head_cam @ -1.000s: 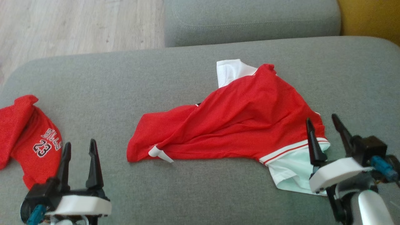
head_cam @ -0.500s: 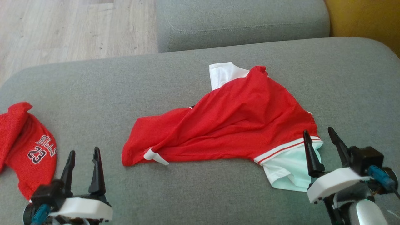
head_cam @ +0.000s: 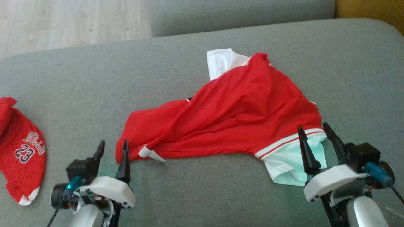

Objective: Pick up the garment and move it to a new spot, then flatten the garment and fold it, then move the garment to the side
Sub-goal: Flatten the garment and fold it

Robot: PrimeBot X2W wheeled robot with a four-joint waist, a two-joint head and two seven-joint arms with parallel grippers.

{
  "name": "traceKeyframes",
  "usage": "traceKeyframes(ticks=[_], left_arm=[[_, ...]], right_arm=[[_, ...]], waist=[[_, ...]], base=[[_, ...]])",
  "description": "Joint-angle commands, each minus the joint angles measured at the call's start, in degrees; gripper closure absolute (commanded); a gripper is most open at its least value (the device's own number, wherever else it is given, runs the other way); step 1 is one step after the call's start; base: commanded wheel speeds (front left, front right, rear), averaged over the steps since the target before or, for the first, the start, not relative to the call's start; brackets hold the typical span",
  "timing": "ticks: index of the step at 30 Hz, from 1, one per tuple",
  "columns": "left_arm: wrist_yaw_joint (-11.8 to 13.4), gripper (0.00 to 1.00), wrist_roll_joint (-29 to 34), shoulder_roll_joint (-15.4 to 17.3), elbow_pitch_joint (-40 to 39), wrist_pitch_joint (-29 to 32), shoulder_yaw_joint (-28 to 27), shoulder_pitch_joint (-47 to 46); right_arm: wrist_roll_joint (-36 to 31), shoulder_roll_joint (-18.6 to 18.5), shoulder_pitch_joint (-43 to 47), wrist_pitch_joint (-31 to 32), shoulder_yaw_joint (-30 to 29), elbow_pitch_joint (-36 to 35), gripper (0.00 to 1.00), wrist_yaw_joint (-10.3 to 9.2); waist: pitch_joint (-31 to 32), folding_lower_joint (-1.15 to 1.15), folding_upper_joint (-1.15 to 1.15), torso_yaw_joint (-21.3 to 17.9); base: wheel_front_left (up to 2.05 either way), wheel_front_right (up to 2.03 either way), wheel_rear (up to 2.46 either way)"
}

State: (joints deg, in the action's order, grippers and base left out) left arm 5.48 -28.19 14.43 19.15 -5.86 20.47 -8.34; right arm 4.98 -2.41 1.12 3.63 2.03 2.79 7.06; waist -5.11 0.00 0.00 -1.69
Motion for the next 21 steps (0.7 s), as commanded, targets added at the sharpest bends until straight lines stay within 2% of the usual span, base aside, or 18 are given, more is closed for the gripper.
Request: traceKeyframes(ticks=[1, 8, 12, 13, 14, 15, 16, 21], left_arm=[[0.1, 0.00, 0.3, 0.2, 0.8, 0.5, -1.4, -3.1], [1.4, 0.00, -0.4, -1.1, 9.9, 3.4, -1.1, -5.1], [0.5, 0.00, -1.5, -1.7, 11.8, 4.4, -0.8, -5.3], [0.3, 0.04, -1.5, -1.8, 12.0, 4.1, -0.7, -5.5], [0.0, 0.33, -1.6, -1.8, 12.3, 3.9, -0.6, -5.7], [-0.4, 0.70, -1.7, -1.9, 12.8, 3.3, -0.5, -6.3], [-0.7, 1.00, -1.6, -1.9, 13.3, 3.5, -0.2, -6.6], [-1.1, 1.00, -2.0, -2.3, 14.5, 3.8, 0.2, -7.7]], right_arm=[[0.4, -0.5, -3.1, 0.3, 1.7, -1.9, 0.00, 0.43], [0.9, -0.5, -3.9, 0.0, 2.1, -1.3, 0.00, 0.43], [1.1, -0.5, -4.0, -0.2, 1.5, -1.1, 0.00, 0.43], [1.1, -0.5, -4.0, -0.2, 1.4, -1.1, 0.00, 0.43], [1.2, -0.5, -4.0, -0.1, 1.3, -1.1, 0.00, 0.43], [1.2, -0.5, -3.9, 0.0, 1.2, -1.1, 0.00, 0.43], [1.1, -0.5, -3.8, 0.3, 1.2, -1.1, 0.00, 0.43], [0.5, -0.5, -0.5, 4.9, 1.1, -1.1, 0.00, 0.43]], waist=[[-1.2, 0.00, 0.00, -0.9], [-3.5, 0.00, 0.00, -2.7], [-4.3, 0.00, 0.00, -3.3], [-4.4, 0.00, 0.00, -3.3], [-4.5, 0.00, 0.00, -3.4], [-4.8, 0.00, 0.00, -3.5], [-4.9, 0.00, 0.00, -3.5], [-5.7, 0.00, 0.00, -3.5]], base=[[0.00, 0.00, 0.00], [0.00, 0.00, 0.00], [0.00, 0.00, 0.00], [0.00, 0.00, 0.00], [0.00, 0.00, 0.00], [0.00, 0.00, 0.00], [0.00, 0.00, 0.00], [0.00, 0.00, 0.00]])
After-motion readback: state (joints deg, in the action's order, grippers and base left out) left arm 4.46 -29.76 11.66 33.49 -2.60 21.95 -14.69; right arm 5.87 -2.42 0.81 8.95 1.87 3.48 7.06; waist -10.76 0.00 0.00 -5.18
